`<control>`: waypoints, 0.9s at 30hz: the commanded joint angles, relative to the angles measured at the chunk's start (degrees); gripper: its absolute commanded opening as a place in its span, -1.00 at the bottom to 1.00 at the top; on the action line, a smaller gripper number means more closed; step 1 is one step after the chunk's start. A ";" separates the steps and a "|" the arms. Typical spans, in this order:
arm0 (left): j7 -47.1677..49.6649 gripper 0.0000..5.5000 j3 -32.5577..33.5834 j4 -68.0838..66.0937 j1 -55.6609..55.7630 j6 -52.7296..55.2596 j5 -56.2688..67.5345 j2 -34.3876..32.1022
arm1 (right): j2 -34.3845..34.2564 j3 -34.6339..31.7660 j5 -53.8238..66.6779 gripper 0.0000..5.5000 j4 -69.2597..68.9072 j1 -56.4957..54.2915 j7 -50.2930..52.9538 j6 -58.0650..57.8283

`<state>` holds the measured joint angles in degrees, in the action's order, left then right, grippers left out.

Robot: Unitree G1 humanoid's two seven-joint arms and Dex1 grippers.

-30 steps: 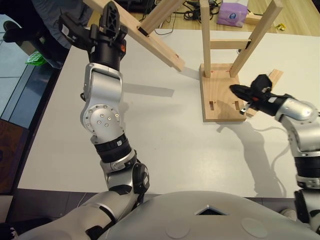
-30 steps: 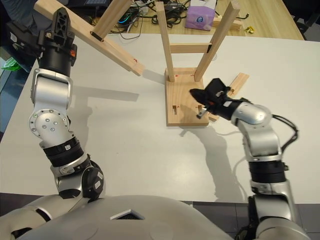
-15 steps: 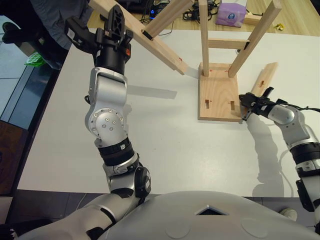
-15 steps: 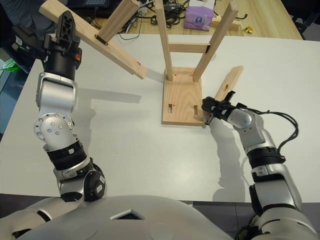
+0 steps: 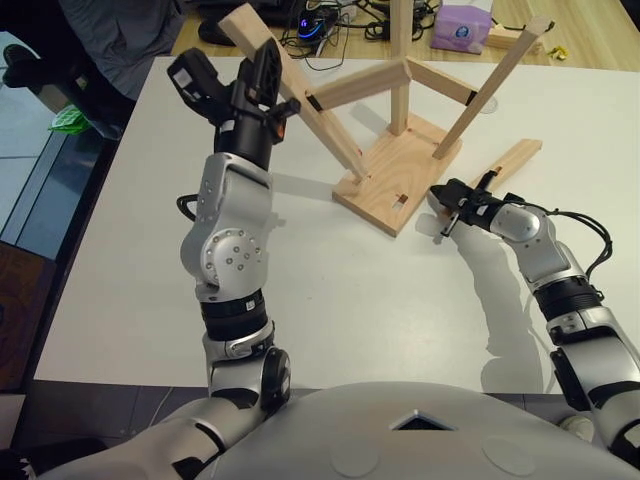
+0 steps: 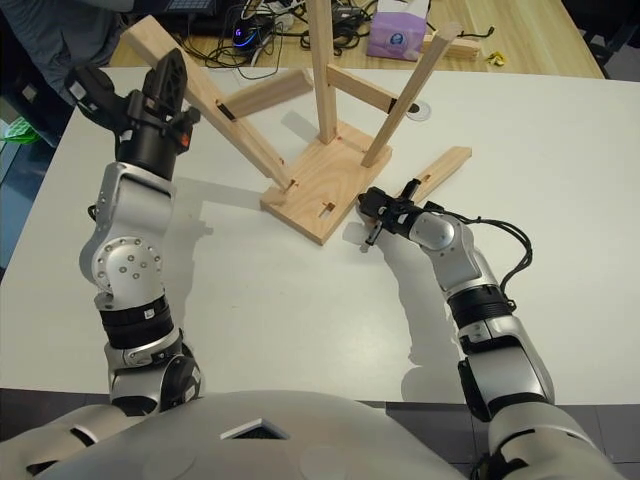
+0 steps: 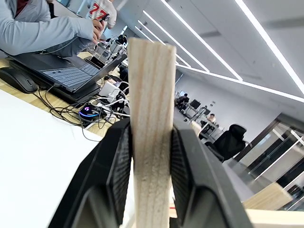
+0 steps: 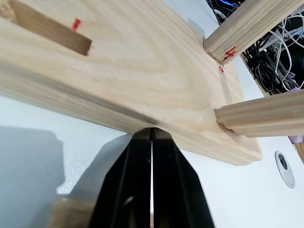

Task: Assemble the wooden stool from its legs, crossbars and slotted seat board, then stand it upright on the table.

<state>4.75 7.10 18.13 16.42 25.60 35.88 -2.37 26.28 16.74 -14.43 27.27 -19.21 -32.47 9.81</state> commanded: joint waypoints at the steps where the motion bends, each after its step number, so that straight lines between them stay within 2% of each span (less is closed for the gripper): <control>1: -6.09 -0.63 -1.71 -4.87 -1.05 -5.60 -5.42 -1.81 | 4.04 -2.02 2.70 -1.00 -8.19 4.72 -4.67 -3.93; 7: -11.66 -0.63 -3.35 -12.49 1.49 -13.02 -8.82 1.18 | 8.28 -4.58 5.76 -1.00 -19.81 9.29 -9.82 -9.26; 10: -14.86 -0.63 -5.48 -15.46 3.44 -15.80 -9.89 3.11 | 6.15 -5.31 9.29 -1.00 -23.22 10.66 -10.59 -11.58; 16: -21.52 -0.63 -7.42 -23.25 6.31 -20.11 -15.09 0.30 | 3.59 -5.08 12.08 -1.00 -27.89 12.29 -9.80 -14.83; 27: -25.68 -0.63 -8.90 -20.40 3.87 -21.88 -18.84 -2.26 | 3.72 -5.55 12.11 -1.00 -28.58 13.39 -9.52 -15.67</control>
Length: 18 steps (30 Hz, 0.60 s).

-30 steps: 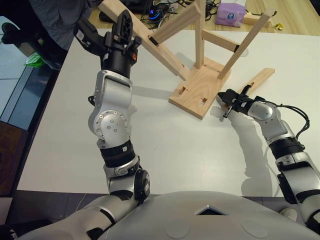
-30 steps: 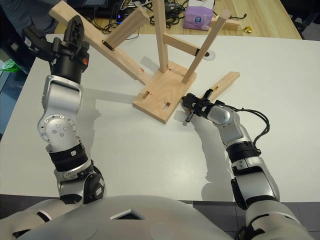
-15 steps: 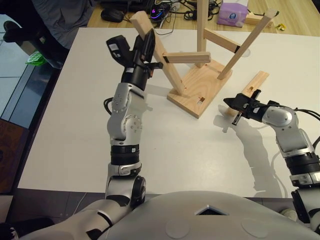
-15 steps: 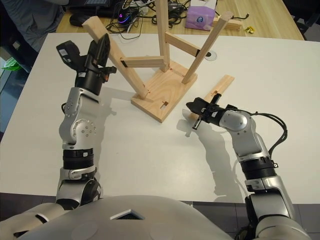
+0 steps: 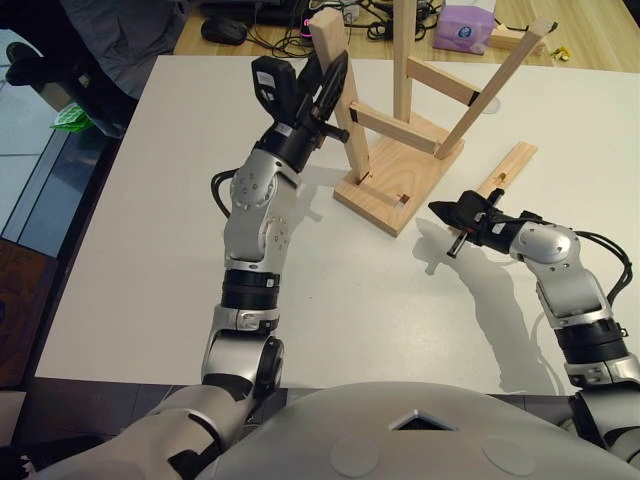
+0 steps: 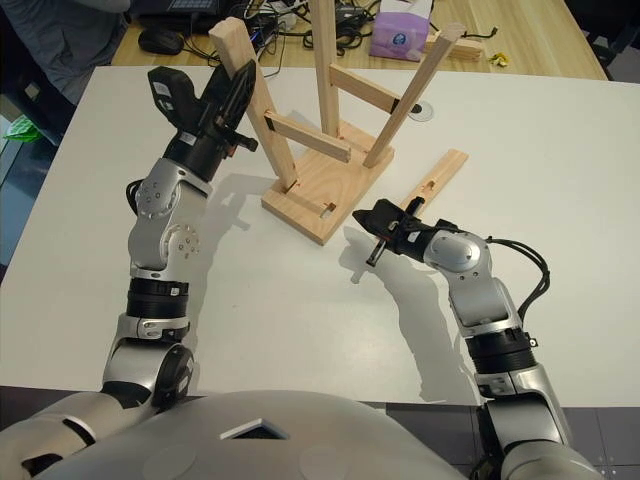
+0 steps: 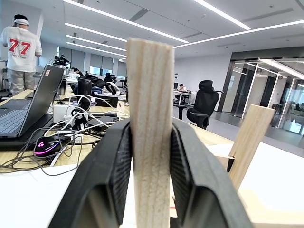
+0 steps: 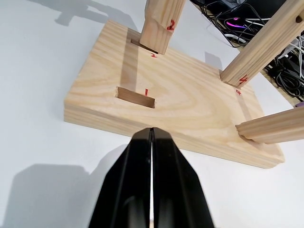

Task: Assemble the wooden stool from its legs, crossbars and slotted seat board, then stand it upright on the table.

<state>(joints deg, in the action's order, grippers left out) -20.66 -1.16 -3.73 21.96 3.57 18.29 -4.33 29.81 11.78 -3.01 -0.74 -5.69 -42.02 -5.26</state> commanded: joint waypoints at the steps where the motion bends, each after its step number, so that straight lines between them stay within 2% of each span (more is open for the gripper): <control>1: 0.25 -0.63 -0.73 2.16 -2.26 0.53 -1.37 -0.02 | 0.24 -0.64 0.66 -1.00 -0.34 -0.24 0.02 -0.52; 9: 3.46 -0.63 -3.16 9.81 -8.60 3.63 -2.56 1.45 | 0.01 -1.23 0.53 -1.00 0.53 -0.69 0.82 -0.26; 18: 2.58 -0.63 -0.91 1.94 -6.49 -2.69 -5.40 -1.46 | -0.23 -1.22 1.18 -1.00 1.03 -1.19 0.32 -0.20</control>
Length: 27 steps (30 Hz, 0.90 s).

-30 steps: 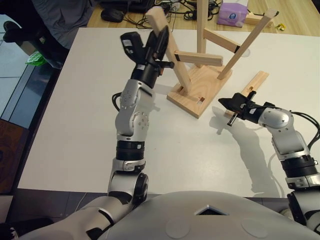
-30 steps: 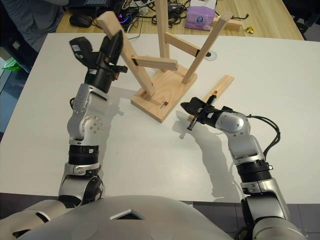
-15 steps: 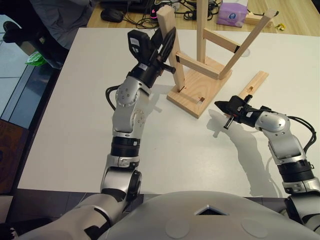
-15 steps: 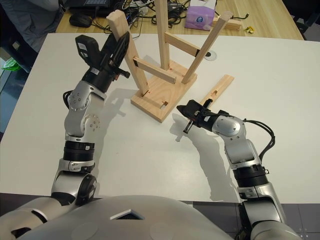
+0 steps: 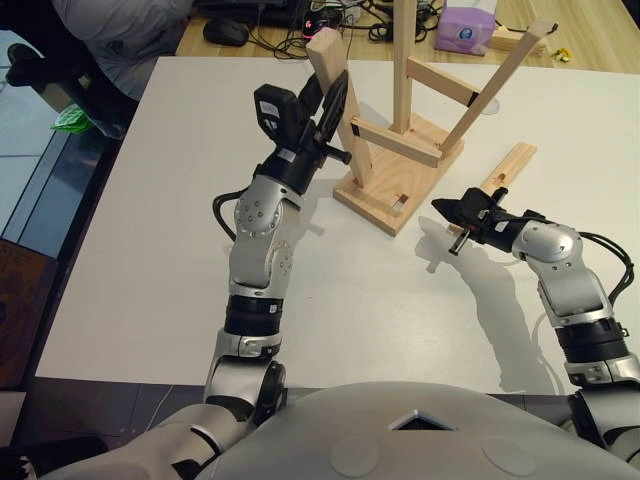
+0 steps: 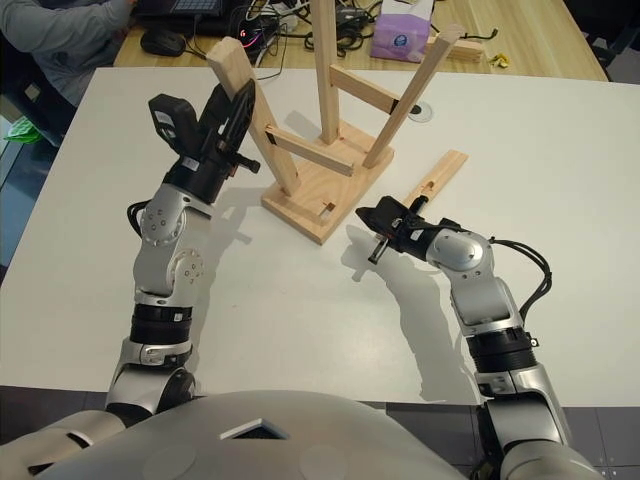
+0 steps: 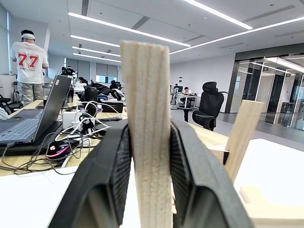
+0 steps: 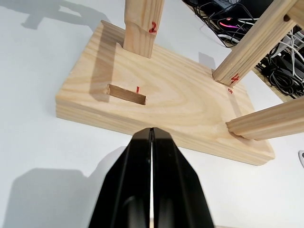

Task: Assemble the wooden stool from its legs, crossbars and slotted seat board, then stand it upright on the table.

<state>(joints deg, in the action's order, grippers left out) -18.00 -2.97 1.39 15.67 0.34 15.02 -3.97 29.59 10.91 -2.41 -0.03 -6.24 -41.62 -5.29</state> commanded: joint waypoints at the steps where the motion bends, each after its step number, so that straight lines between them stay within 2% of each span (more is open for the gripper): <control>1: -0.20 -0.63 0.99 -3.38 -0.07 0.25 -2.07 -1.93 | 0.02 -0.36 0.62 -1.00 0.33 -0.50 -0.05 -0.11; 18: -3.22 -0.63 2.56 -6.25 2.91 -4.27 -1.21 -2.68 | -0.47 -0.04 0.73 -1.00 0.81 -0.53 0.20 0.04; 27: -10.29 -0.63 -2.69 -3.25 -1.76 1.69 0.84 -3.36 | -1.00 -0.48 1.21 -1.00 0.76 -0.80 0.89 -0.44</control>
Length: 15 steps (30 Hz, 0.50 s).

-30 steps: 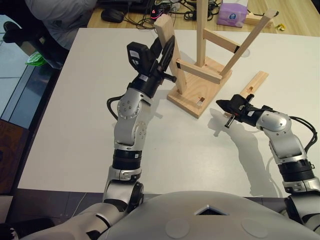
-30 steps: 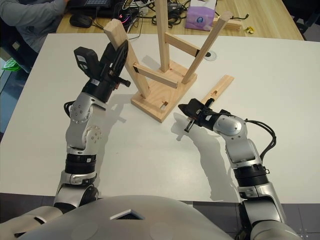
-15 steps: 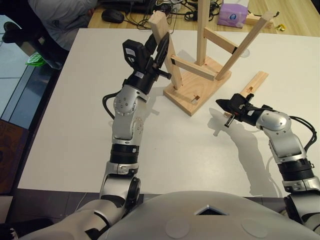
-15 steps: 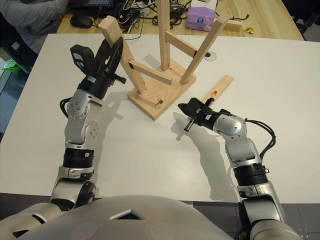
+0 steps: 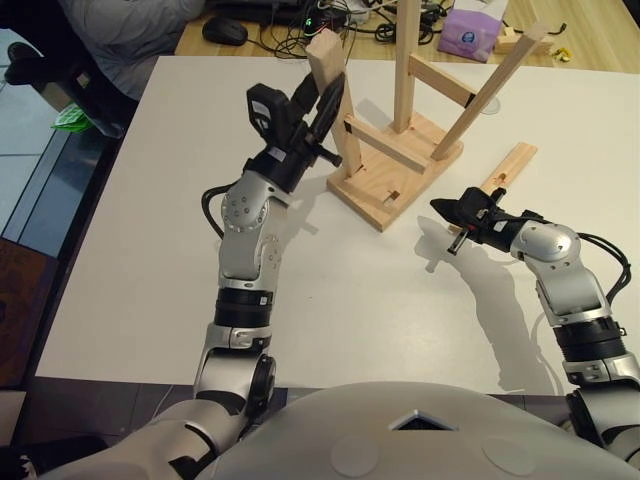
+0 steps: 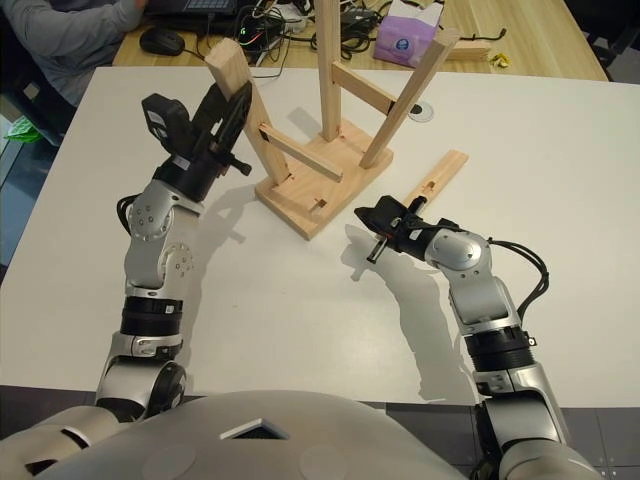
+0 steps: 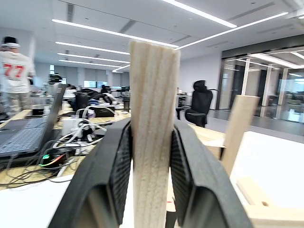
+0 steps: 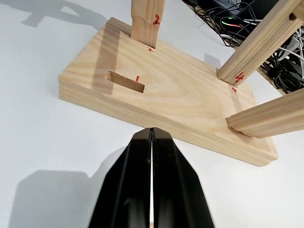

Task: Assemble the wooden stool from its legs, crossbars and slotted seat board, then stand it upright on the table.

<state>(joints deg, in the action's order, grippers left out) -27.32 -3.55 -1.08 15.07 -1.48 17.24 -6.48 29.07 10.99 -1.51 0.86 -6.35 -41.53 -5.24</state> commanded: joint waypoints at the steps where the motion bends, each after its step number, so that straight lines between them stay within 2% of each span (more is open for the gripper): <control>1: -0.76 -0.63 -2.25 -1.12 -1.00 4.21 -1.80 -1.16 | -0.61 -0.55 0.37 -1.00 -0.30 -0.71 0.94 -0.59; 10: 6.91 -0.63 -6.81 -3.04 1.50 17.39 -9.66 -2.38 | -1.09 -0.88 0.52 -1.00 -0.18 -1.08 1.28 -0.16; 15: 9.18 -0.63 -6.89 -4.75 -3.02 13.45 -9.41 -1.11 | -1.77 -2.11 0.46 -1.00 0.55 -1.77 2.95 0.90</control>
<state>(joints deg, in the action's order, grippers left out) -18.99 -8.52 -0.17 19.17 8.71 11.10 -6.94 27.73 9.89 -1.30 0.89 -6.82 -39.66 -5.14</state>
